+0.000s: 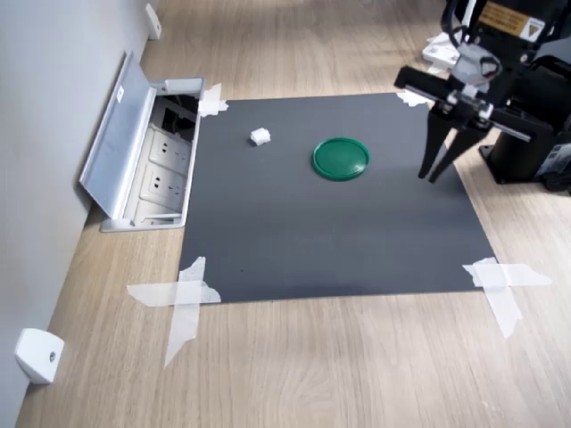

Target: Grasp a white terminal and put it on the green lid.

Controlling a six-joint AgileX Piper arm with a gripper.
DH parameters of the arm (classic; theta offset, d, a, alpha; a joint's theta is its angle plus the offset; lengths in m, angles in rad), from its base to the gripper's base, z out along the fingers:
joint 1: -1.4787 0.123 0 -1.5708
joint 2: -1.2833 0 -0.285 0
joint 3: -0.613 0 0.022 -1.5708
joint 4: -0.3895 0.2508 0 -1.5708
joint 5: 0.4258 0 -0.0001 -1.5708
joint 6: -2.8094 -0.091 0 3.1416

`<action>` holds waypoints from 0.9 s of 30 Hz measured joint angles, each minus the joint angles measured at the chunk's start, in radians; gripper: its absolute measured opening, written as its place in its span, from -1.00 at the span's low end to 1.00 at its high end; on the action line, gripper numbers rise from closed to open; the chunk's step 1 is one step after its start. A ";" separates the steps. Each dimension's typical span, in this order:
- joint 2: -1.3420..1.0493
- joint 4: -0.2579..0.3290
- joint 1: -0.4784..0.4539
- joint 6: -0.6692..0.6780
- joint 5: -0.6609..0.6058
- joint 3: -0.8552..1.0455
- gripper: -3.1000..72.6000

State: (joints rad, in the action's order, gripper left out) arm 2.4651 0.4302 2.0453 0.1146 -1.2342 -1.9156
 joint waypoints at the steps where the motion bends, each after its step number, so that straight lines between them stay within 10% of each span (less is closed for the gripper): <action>1: 0.004 0.002 0.000 0.013 -0.007 0.000 -0.47; 11: 0.052 0.007 -0.074 0.034 -0.141 -0.182 0.53; 27: 0.167 -0.041 -0.424 0.082 -0.305 -0.370 0.61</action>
State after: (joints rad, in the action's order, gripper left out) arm 2.6321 0.3895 1.6212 0.1970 -1.5394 -2.2854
